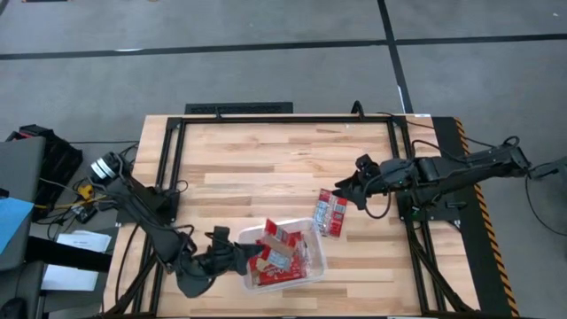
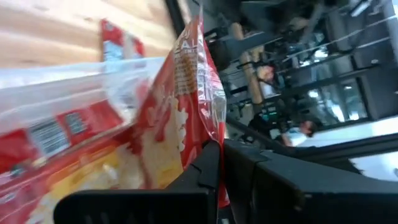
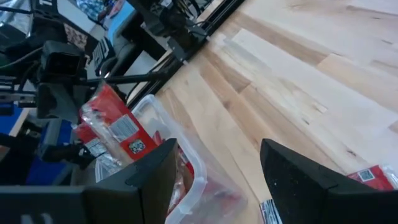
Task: Sort popcorn bags into baskets
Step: Put the red popcorn bag into the transparent container
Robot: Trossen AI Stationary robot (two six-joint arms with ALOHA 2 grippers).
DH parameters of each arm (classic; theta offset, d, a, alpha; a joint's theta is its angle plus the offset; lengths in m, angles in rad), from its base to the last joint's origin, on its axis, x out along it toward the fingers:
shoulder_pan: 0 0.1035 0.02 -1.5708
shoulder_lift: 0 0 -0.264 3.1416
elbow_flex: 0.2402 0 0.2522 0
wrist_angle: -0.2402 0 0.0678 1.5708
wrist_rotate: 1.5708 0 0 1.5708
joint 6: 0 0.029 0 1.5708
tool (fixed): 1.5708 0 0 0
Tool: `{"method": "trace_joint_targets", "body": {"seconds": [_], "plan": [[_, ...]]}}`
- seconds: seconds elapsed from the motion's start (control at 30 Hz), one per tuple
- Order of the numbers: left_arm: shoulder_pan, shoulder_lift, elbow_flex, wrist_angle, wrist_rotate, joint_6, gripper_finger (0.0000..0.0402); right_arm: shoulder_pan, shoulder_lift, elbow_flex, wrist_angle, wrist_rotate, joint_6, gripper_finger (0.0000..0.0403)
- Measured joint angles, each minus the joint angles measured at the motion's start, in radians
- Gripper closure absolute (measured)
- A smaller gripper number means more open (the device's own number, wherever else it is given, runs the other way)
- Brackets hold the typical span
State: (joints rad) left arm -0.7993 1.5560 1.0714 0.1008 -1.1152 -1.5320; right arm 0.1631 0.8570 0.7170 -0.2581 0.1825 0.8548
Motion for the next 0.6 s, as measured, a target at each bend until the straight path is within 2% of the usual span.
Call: {"method": "trace_joint_targets", "body": {"seconds": [0.1,0.27,0.37,0.6], "plan": [[0.008,0.003,0.0,-0.094,0.06,-0.064,0.0401,0.002,0.0,0.0,0.0,0.0,-0.015,0.0148],[0.031,0.003,0.0,-0.173,0.229,-0.107,0.039,0.002,0.0,0.0,-0.004,0.001,-0.015,0.0148],[0.035,0.002,0.0,-0.179,0.294,-0.104,0.0362,0.002,0.0,0.0,-0.004,0.002,-0.023,0.0148],[0.034,-0.001,0.0,-0.178,0.358,-0.097,0.028,0.001,0.0,0.0,-0.005,0.002,-0.035,0.0148]]}}
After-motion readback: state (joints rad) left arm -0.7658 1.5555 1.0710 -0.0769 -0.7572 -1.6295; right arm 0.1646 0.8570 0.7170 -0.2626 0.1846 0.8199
